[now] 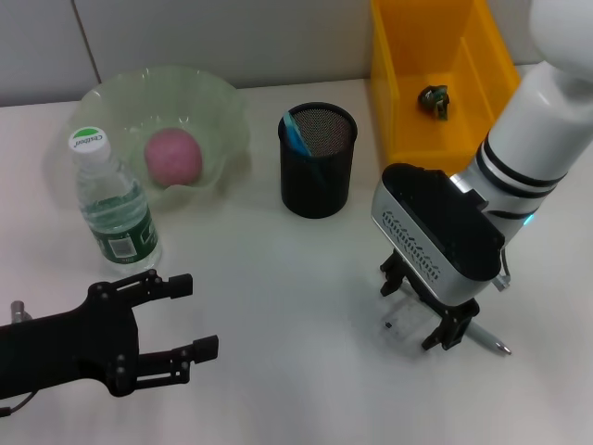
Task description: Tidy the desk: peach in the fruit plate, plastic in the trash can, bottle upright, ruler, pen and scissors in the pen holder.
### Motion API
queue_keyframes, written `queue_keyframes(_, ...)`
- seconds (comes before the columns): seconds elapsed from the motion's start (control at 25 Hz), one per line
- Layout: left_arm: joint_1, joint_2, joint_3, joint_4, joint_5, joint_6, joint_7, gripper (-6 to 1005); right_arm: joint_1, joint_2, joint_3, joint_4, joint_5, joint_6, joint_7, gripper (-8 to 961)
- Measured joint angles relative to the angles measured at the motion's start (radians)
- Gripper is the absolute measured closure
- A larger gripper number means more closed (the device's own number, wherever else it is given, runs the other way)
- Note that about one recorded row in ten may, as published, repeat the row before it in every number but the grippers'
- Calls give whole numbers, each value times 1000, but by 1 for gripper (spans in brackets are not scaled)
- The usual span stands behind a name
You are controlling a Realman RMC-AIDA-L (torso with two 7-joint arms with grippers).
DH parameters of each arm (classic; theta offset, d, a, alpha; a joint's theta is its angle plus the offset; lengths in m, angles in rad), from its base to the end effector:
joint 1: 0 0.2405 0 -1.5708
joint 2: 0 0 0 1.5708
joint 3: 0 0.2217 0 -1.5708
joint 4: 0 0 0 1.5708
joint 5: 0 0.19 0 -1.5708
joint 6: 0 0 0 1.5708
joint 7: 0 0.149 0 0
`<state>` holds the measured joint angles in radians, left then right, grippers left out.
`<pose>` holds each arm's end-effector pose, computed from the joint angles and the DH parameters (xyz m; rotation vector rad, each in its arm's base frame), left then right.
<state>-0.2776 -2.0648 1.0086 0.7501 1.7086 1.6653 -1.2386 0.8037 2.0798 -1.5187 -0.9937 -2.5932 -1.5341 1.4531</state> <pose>-0.2315 0.2398 0.0076 -2.8009 -0.4597 -0.8421 0.1681 0.3162 -0.0348 2.8002 0.6583 0.8436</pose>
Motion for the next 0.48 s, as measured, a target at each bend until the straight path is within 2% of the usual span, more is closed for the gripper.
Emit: queue_keyframes(0.48, 0, -2, -7, 2, -3, 15, -2, 155, 0, 1, 0, -2, -11, 15, -1, 239)
